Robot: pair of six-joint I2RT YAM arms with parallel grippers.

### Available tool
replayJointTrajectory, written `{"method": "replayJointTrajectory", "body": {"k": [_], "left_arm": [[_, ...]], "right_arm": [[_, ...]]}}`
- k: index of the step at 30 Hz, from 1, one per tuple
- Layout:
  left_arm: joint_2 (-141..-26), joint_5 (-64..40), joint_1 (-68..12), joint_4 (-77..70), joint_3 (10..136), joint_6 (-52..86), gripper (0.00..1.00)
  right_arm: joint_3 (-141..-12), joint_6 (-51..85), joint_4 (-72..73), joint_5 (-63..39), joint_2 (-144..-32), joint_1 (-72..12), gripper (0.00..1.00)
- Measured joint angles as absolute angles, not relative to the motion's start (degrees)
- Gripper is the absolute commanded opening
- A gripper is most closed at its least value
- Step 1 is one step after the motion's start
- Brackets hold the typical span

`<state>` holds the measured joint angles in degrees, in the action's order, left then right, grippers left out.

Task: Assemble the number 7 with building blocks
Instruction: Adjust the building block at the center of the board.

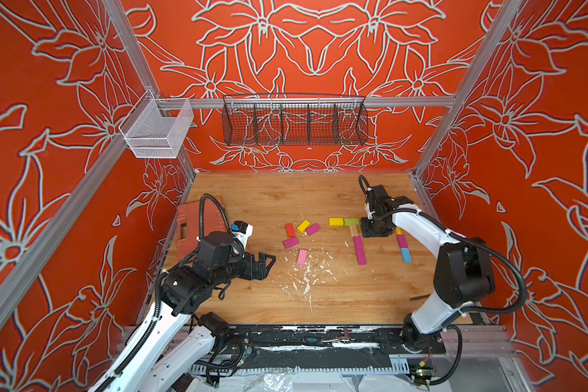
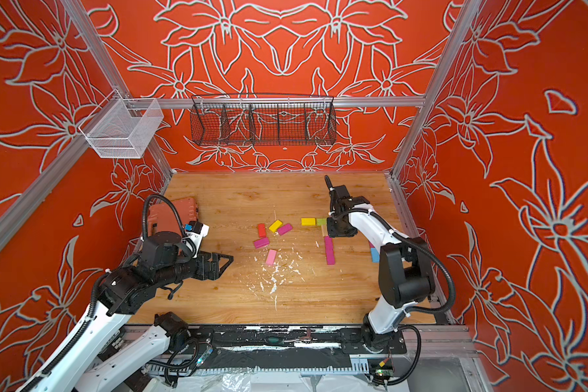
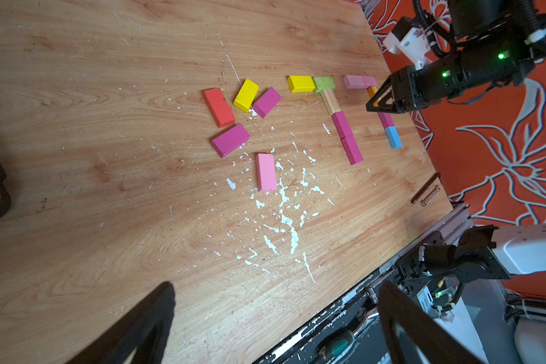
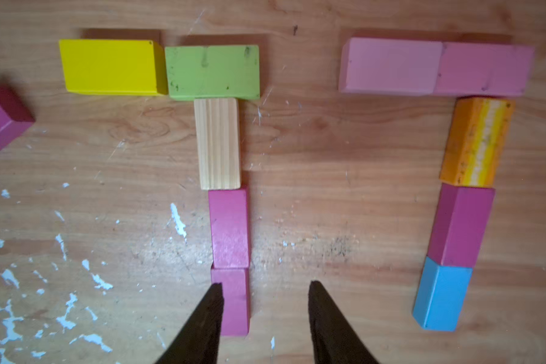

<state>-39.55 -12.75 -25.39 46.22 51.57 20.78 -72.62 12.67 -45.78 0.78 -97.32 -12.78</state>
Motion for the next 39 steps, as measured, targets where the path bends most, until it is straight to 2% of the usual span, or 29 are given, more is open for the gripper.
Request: {"method": "replayJointTrajectory", "body": {"k": [8, 39], "left_arm": [[-40.4, -12.73, -25.39, 46.22, 51.57, 20.78, 0.97], [-41.95, -12.73, -25.39, 46.19, 51.57, 20.8, 0.97]], "right_arm": [[-74.19, 9.28, -44.27, -0.62, -104.18, -10.48, 0.44], [-71.44, 7.84, -41.6, -3.11, -107.13, -9.58, 0.46]]}}
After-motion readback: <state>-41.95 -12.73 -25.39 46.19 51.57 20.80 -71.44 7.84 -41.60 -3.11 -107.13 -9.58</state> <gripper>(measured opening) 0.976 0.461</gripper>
